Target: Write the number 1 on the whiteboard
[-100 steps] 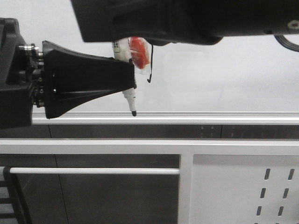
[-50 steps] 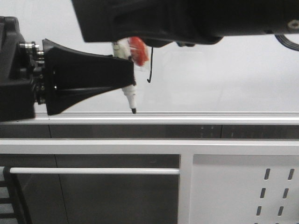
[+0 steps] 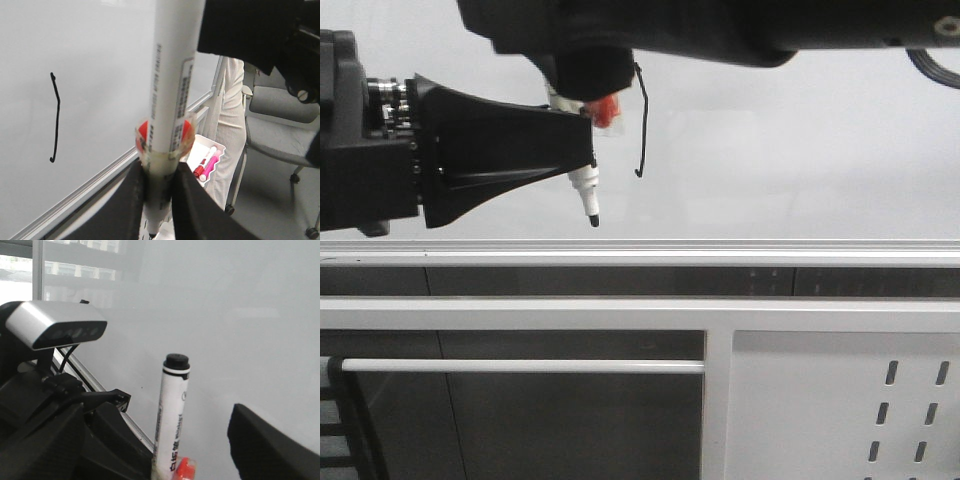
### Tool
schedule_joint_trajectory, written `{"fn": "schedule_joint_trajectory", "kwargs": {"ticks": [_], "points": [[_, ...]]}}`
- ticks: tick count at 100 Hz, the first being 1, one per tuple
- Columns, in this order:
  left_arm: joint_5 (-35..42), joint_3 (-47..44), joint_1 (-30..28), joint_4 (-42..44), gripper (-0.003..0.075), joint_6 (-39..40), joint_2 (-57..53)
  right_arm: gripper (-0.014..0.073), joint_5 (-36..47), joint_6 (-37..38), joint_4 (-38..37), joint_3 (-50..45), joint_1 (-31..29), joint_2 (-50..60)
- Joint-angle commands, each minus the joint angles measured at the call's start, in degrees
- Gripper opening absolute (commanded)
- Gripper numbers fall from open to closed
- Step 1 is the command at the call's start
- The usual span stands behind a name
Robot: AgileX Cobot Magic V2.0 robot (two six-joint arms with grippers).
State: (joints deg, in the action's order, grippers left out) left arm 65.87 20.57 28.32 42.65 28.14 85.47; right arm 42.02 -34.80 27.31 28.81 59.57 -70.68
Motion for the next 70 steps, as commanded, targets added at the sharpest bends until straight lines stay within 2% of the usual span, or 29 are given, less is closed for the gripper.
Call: {"fn": "schedule_joint_trajectory", "kwargs": {"ticks": [1,20,39,70], "points": [[12.0,0.0,0.0,-3.0,-0.0018,-1.6,-1.5,0.0537,4.7,-2.7,0.4,1.1,-0.2,2.7],[12.1,-4.7,0.0,-10.1,-0.0018,-6.3,-1.5,0.0536,4.2,-8.3,8.0,-1.4,-0.2,9.1],[12.1,-7.0,0.0,-11.4,-0.0018,-7.5,-1.5,0.0536,3.6,-12.7,15.1,-4.8,-0.2,19.0],[12.1,-7.1,0.0,-17.1,-0.0018,-10.9,-3.5,0.0536,-3.2,-29.4,28.9,-6.6,-0.2,31.9]]}}
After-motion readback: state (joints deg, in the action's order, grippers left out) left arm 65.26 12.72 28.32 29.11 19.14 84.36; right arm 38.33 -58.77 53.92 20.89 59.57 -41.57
